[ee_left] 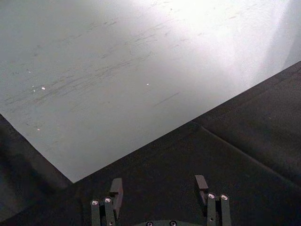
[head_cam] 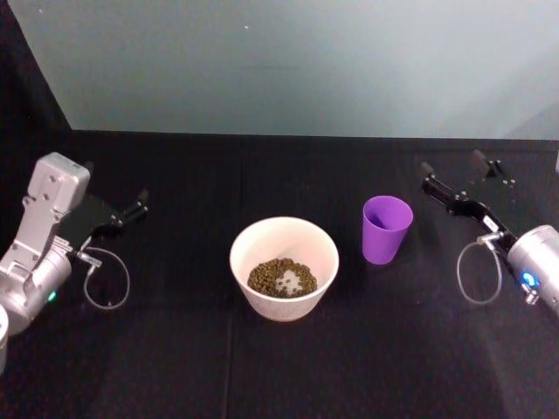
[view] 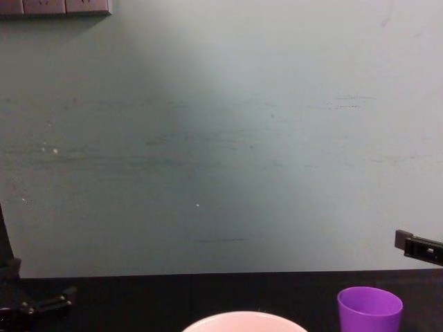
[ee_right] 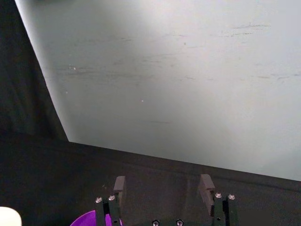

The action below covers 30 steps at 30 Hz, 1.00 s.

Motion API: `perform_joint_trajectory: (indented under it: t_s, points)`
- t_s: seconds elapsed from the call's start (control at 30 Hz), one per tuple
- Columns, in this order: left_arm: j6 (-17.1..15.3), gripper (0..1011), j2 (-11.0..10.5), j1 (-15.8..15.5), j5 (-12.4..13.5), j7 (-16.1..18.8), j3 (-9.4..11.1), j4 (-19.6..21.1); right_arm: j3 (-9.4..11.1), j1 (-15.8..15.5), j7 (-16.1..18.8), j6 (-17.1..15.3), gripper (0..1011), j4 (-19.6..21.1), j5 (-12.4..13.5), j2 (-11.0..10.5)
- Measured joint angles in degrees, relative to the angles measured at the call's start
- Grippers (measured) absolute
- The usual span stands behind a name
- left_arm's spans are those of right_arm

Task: Pick up the cup and pour the mung beans from the cup into the bowl.

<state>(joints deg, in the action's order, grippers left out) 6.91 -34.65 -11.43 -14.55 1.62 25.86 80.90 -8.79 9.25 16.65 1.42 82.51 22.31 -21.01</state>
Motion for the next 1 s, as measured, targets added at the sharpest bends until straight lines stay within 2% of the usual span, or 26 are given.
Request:
perform_joint_trajectory:
  t_s: [1.0]
  points:
    - [0.00, 1000, 0.00, 0.00, 0.00, 0.00, 0.00, 0.00, -0.04, -0.08, -0.21, 0.00, 1002, 0.19, 0.00, -0.05]
